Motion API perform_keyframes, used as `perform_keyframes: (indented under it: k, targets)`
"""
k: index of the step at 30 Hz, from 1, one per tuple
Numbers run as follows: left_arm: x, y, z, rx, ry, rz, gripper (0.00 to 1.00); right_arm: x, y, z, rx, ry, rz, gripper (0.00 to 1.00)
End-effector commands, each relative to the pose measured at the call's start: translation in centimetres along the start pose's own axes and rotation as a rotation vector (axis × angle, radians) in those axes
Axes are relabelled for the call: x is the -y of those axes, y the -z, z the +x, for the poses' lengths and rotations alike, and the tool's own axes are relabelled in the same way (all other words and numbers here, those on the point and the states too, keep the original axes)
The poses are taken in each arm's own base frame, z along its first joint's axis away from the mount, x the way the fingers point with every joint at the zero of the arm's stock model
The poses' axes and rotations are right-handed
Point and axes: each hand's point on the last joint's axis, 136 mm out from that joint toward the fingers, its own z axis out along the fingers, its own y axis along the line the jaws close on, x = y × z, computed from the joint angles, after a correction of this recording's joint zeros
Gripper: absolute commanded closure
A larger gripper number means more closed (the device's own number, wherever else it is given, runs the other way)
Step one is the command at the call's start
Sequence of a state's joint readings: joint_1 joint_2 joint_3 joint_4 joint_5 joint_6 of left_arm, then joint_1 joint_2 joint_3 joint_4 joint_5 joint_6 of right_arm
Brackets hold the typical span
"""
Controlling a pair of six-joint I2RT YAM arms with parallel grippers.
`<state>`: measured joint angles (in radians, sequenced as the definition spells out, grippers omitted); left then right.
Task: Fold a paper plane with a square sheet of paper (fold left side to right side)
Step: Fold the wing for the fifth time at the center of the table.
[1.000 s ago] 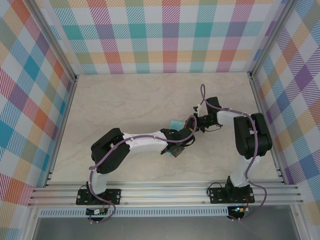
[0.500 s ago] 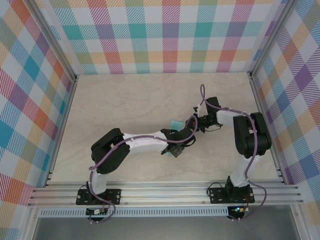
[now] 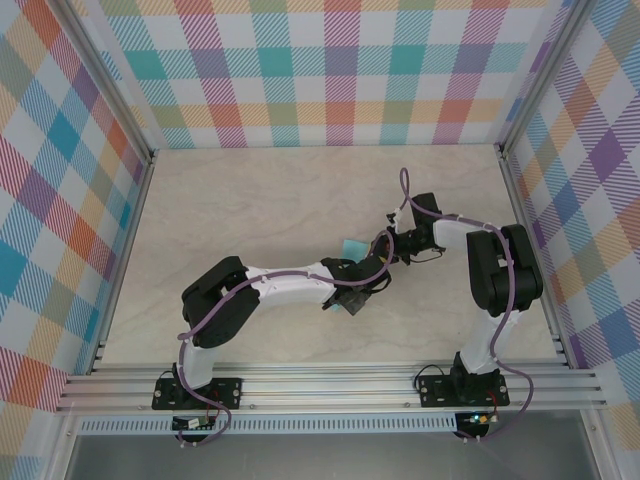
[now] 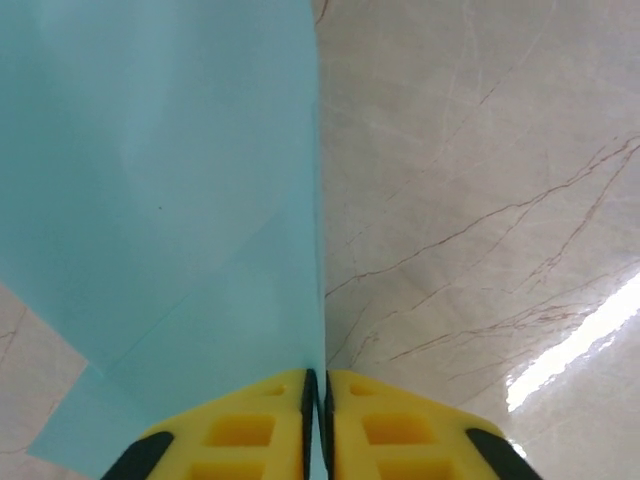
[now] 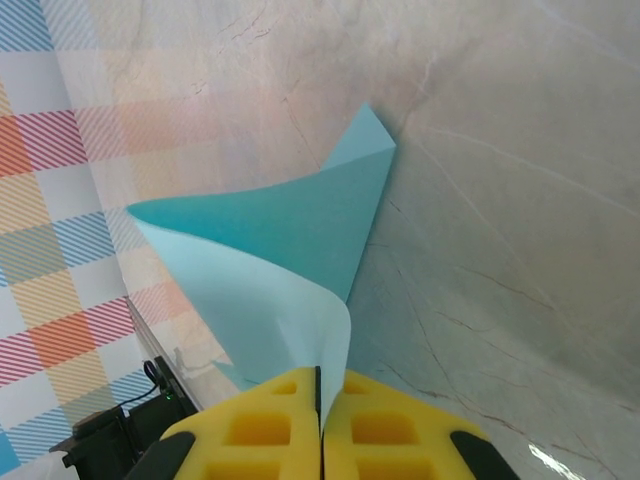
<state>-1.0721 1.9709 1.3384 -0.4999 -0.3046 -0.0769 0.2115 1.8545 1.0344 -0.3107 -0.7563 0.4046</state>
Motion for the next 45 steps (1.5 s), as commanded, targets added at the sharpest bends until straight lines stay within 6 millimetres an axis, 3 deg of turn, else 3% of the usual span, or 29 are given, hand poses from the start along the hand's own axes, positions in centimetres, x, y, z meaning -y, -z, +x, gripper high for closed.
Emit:
perform_keyframes:
  k: [1, 8, 15, 20, 27, 38, 45]
  targets:
    - [-0.7, 1.5, -1.0, 0.052, 0.095, 0.067, 0.92, -1.5, 1.0, -0.4, 0.017, 0.054, -0.011, 0.88]
    - [-1.4, 2.8, -2.2, 0.122, 0.250, 0.249, 0.97, -2.9, 3.9, -1.3, 0.123, 0.110, -0.008, 0.58]
    - [-1.7, 3.3, -3.4, 0.178, 0.384, 0.429, 0.98, -2.4, 4.2, -0.4, 0.141, 0.130, 0.010, 0.43]
    - [-2.0, 2.5, -3.2, 0.173, 0.470, 0.526, 0.98, -1.9, 3.9, 0.6, 0.141, 0.128, -0.001, 0.43]
    - [-2.9, 2.0, -3.3, 0.186, 0.571, 0.600, 0.98, -1.4, 1.4, 1.7, 0.087, 0.109, -0.001, 0.45]
    - [-4.3, 0.9, -2.6, 0.188, 0.692, 0.657, 1.00, -2.5, -1.8, 0.6, 0.058, 0.116, -0.021, 0.50]
    - [-5.2, 0.0, -2.2, 0.189, 0.772, 0.698, 1.00, -2.9, -3.2, 0.0, 0.049, 0.119, -0.031, 0.49]
